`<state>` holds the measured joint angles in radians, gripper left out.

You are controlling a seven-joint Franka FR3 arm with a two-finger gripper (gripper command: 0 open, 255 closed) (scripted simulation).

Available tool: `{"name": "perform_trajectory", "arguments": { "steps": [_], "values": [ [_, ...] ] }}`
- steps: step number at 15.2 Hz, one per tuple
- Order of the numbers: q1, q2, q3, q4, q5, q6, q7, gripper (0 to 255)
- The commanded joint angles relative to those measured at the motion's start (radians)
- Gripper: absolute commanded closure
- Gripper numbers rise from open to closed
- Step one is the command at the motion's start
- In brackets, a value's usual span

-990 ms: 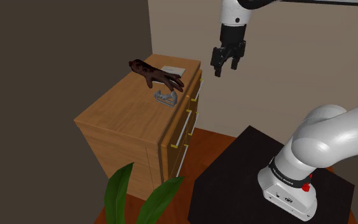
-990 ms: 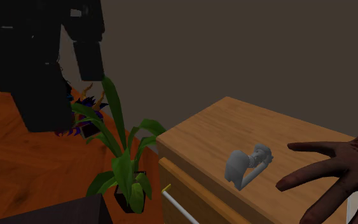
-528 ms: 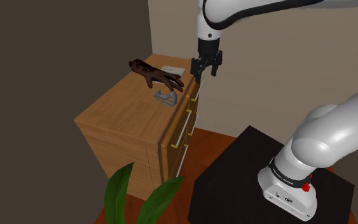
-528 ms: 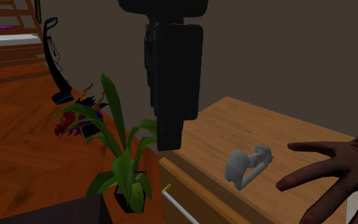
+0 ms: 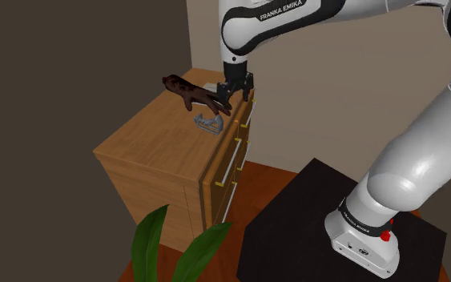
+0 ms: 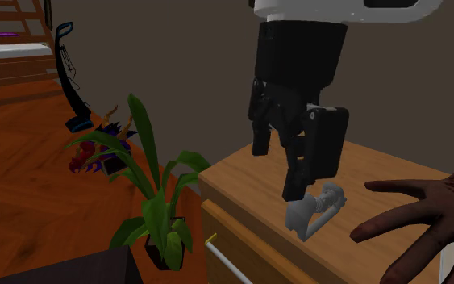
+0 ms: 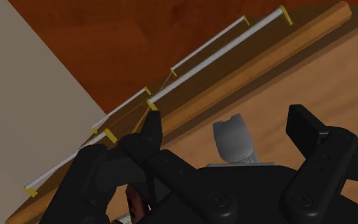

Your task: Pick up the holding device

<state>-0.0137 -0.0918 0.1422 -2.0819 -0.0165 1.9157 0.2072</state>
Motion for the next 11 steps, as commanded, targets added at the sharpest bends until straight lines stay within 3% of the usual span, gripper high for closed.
{"name": "perform_trajectory", "arguments": {
  "steps": [1, 11],
  "values": [
    [0.004, 0.089, 0.008, 0.057, -0.015, 0.029, 0.016, 0],
    [0.04, 0.478, 0.012, 0.398, -0.091, 0.06, 0.062, 0]
  ]
}}
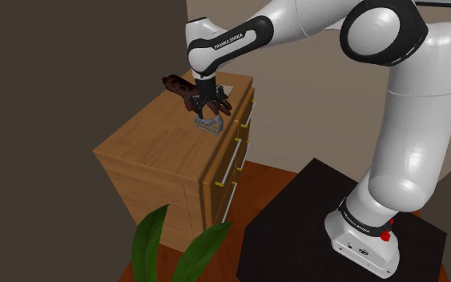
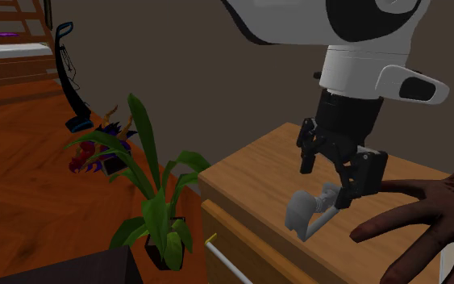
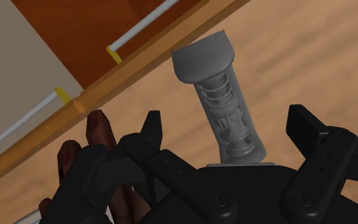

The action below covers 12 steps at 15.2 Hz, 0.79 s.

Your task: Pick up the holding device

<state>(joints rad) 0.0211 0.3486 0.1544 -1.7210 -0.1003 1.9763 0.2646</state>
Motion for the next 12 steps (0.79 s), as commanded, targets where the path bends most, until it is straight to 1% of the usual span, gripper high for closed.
{"name": "perform_trajectory", "arguments": {
  "steps": [1, 7, 9, 10, 12],
  "values": [
    [0.006, 0.042, -0.001, 0.03, -0.008, 0.011, 0.006, 0],
    [0.007, 0.076, -0.005, -0.004, -0.016, 0.078, 0.013, 0],
    [0.008, 0.079, -0.005, -0.007, -0.017, 0.084, 0.013, 0],
    [0.007, 0.079, -0.005, -0.006, -0.017, 0.083, 0.012, 255],
    [0.007, 0.08, -0.005, -0.006, -0.017, 0.084, 0.012, 255]
  ]
}}
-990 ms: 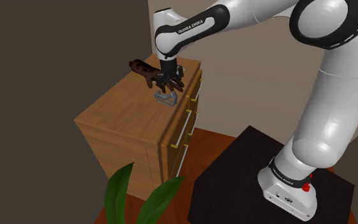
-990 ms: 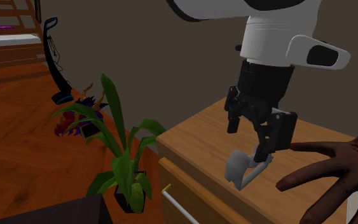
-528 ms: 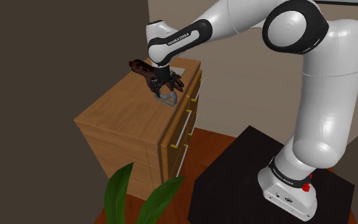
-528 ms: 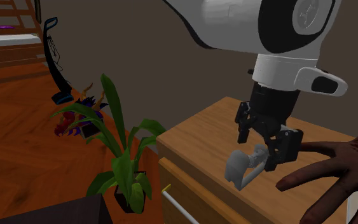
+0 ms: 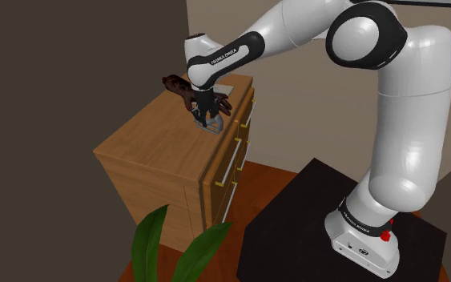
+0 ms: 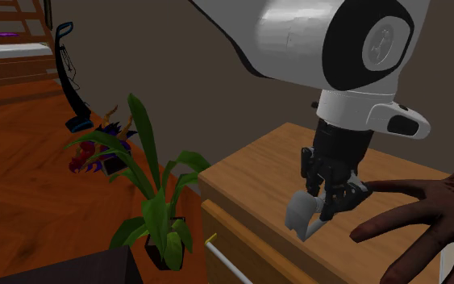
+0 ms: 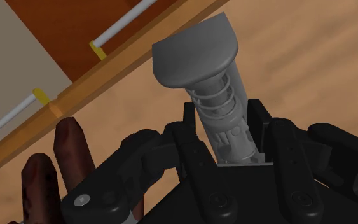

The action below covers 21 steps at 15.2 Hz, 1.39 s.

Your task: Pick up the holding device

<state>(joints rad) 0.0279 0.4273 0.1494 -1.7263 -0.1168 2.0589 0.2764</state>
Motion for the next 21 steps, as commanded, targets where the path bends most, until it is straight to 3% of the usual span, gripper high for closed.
{"name": "perform_trajectory", "arguments": {
  "steps": [1, 7, 21],
  "values": [
    [0.0, 0.001, 0.0, 0.0, 0.0, 0.001, 0.0, 255],
    [0.001, 0.0, 0.0, -0.001, 0.0, 0.001, 0.001, 255],
    [-0.002, -0.069, 0.007, 0.09, 0.016, -0.158, -0.014, 255]
  ]
}}
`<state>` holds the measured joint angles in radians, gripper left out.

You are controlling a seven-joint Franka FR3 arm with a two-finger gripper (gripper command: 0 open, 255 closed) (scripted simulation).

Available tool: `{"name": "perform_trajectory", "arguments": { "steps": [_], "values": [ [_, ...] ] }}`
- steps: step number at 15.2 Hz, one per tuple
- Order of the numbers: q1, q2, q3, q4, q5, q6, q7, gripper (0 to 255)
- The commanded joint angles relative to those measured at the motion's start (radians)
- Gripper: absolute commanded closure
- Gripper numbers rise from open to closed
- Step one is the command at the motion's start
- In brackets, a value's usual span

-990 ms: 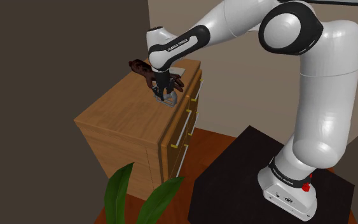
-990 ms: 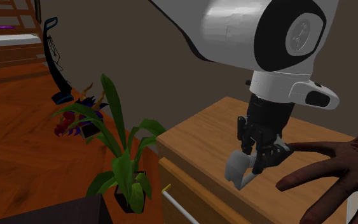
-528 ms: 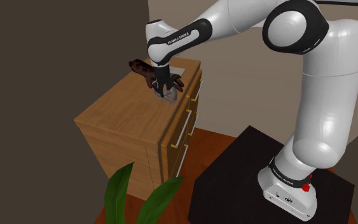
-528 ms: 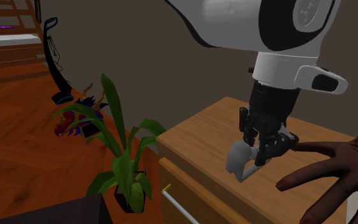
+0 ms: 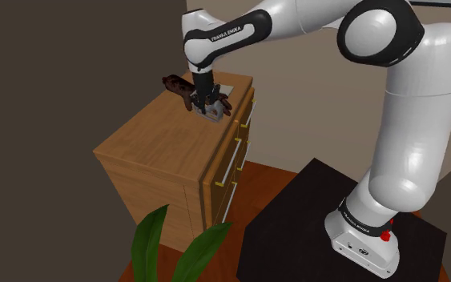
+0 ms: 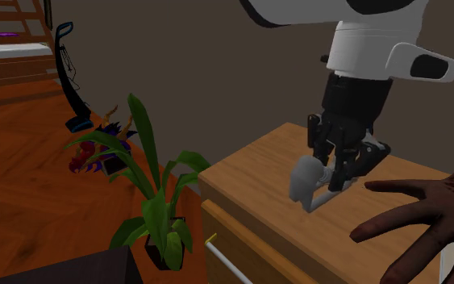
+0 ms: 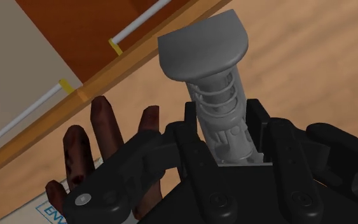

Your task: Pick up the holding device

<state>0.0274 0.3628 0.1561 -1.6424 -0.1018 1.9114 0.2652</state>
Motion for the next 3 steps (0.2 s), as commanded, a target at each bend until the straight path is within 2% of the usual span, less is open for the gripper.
{"name": "perform_trajectory", "arguments": {
  "steps": [1, 3],
  "values": [
    [-0.001, -0.008, 0.0, 0.015, 0.002, -0.023, -0.003, 255],
    [-0.001, -0.008, 0.0, 0.016, 0.002, -0.024, -0.004, 255]
  ]
}}
